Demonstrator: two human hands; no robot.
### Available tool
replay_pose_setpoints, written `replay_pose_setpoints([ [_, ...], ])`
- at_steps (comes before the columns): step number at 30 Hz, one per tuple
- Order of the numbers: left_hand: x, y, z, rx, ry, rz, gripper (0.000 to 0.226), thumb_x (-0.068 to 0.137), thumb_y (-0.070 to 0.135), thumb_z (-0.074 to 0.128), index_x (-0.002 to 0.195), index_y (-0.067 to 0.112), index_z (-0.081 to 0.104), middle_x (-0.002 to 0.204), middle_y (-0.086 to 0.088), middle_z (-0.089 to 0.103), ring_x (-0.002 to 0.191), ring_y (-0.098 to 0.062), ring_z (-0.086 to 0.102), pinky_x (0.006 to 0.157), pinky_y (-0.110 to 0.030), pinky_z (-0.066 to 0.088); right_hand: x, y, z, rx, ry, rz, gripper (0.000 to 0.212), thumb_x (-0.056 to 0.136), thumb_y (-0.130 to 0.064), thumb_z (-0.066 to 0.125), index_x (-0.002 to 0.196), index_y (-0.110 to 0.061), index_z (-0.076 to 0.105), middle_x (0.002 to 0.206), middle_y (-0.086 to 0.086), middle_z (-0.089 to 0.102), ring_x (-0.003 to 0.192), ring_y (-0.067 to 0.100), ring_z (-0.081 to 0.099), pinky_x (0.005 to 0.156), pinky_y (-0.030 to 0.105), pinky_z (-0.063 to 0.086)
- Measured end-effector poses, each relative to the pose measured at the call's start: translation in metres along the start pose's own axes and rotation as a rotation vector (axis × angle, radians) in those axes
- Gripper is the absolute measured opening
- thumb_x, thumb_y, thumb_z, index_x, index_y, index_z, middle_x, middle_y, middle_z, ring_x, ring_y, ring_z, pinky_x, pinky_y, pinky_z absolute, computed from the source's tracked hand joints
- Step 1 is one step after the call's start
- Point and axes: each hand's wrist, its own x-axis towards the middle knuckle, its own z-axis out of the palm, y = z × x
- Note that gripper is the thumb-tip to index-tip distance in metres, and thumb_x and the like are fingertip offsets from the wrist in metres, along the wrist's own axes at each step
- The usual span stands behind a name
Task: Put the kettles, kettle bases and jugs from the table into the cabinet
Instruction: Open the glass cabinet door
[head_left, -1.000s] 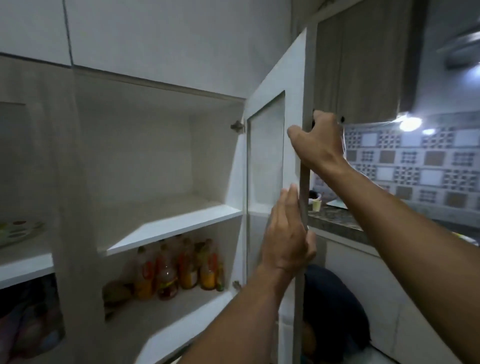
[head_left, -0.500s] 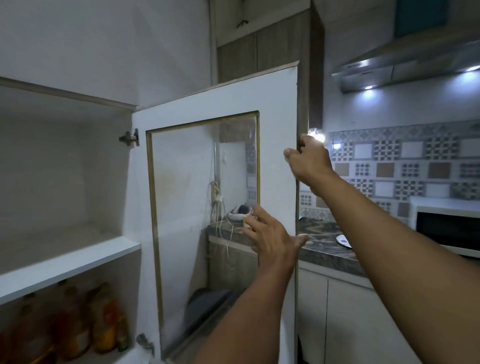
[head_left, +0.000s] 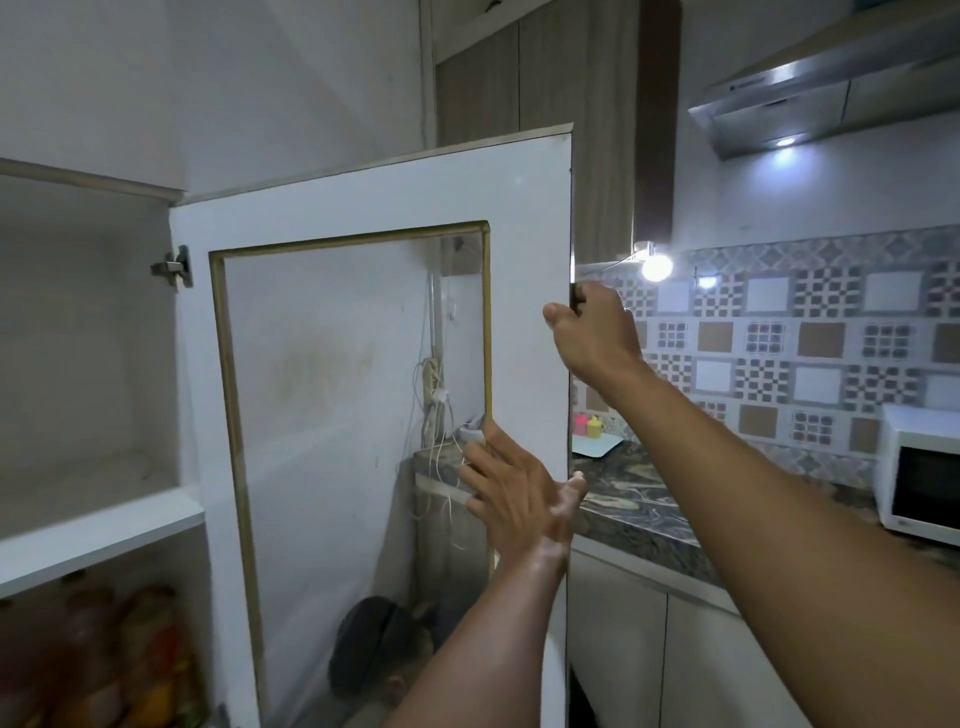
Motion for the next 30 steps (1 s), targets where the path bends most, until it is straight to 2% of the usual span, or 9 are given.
replay_pose_setpoints([
  [4, -0.003, -0.001, -0.004, 0.008, 0.022, 0.012, 0.115, 0.064, 0.059, 0.08, 0.143, 0.013, 0.011, 0.134, -0.013, 0.032, 0.117, -0.03, 0.037, 0.09, -0.044, 0.047, -0.004, -0.001, 0.001, 0.022, -0.003, -0.006, 0.021, 0.098, -0.019, 0.056, 0.115, -0.007, 0.061, 0.111, 0.009, 0.067, 0.094, 0.022, 0.059, 0.078, 0.031, 0.043],
  [9, -0.006, -0.013, -0.021, -0.009, -0.045, 0.068, 0.12, 0.061, 0.07, 0.076, 0.144, 0.015, 0.01, 0.136, -0.013, 0.028, 0.123, -0.031, 0.036, 0.094, -0.046, 0.047, -0.021, -0.017, 0.001, -0.026, 0.046, 0.023, 0.03, 0.096, -0.018, 0.059, 0.125, -0.009, 0.056, 0.121, 0.012, 0.066, 0.11, 0.032, 0.062, 0.087, 0.037, 0.048],
  [11, -0.007, -0.028, -0.034, 0.021, -0.067, 0.151, 0.116, 0.065, 0.074, 0.069, 0.146, 0.015, 0.012, 0.138, -0.012, 0.029, 0.125, -0.032, 0.037, 0.096, -0.045, 0.044, -0.037, -0.029, 0.002, -0.142, 0.163, -0.069, 0.041, 0.094, -0.012, 0.061, 0.133, -0.012, 0.049, 0.131, 0.011, 0.059, 0.115, 0.031, 0.058, 0.093, 0.04, 0.048],
  [14, -0.006, -0.057, -0.064, 0.126, -0.058, 0.17, 0.102, 0.078, 0.071, 0.058, 0.149, 0.013, 0.013, 0.145, -0.014, 0.028, 0.131, -0.035, 0.037, 0.102, -0.05, 0.04, -0.063, -0.048, 0.011, -0.246, 0.252, -0.342, 0.04, 0.091, -0.011, 0.057, 0.131, -0.016, 0.056, 0.138, 0.006, 0.055, 0.121, 0.029, 0.053, 0.094, 0.045, 0.051],
  [18, -0.003, -0.115, -0.123, 0.275, 0.023, 0.116, 0.081, 0.092, 0.057, 0.048, 0.15, 0.012, 0.014, 0.155, -0.015, 0.024, 0.141, -0.035, 0.029, 0.111, -0.053, 0.029, -0.103, -0.078, 0.046, -0.261, 0.077, -0.469, 0.045, 0.089, -0.013, 0.052, 0.134, -0.012, 0.055, 0.144, 0.008, 0.052, 0.133, 0.032, 0.043, 0.102, 0.05, 0.044],
  [21, -0.01, -0.166, -0.183, 0.391, 0.091, 0.075, 0.073, 0.096, 0.051, 0.042, 0.151, 0.012, 0.014, 0.16, -0.013, 0.02, 0.147, -0.035, 0.019, 0.115, -0.061, 0.018, -0.142, -0.1, 0.093, -0.291, -0.162, -0.468, 0.054, 0.097, -0.027, 0.049, 0.149, -0.016, 0.037, 0.16, 0.007, 0.03, 0.148, 0.032, 0.023, 0.113, 0.05, 0.03],
  [24, -0.021, -0.219, -0.247, 0.502, 0.179, -0.012, 0.071, 0.098, 0.044, 0.042, 0.152, 0.008, 0.013, 0.159, -0.013, 0.02, 0.148, -0.035, 0.015, 0.114, -0.065, 0.015, -0.185, -0.124, 0.153, -0.261, -0.383, -0.489, 0.061, 0.099, -0.037, 0.046, 0.154, -0.022, 0.024, 0.166, 0.004, 0.012, 0.152, 0.032, 0.008, 0.118, 0.055, 0.02],
  [30, -0.044, -0.317, -0.376, 0.739, 0.316, -0.24, 0.077, 0.097, 0.048, 0.041, 0.154, 0.007, 0.009, 0.163, -0.012, 0.011, 0.15, -0.034, 0.006, 0.114, -0.068, 0.01, -0.276, -0.203, 0.269, -0.102, -0.637, -0.622, 0.068, 0.098, -0.048, 0.042, 0.157, -0.025, 0.015, 0.166, 0.006, 0.008, 0.152, 0.036, 0.006, 0.117, 0.062, 0.017],
])
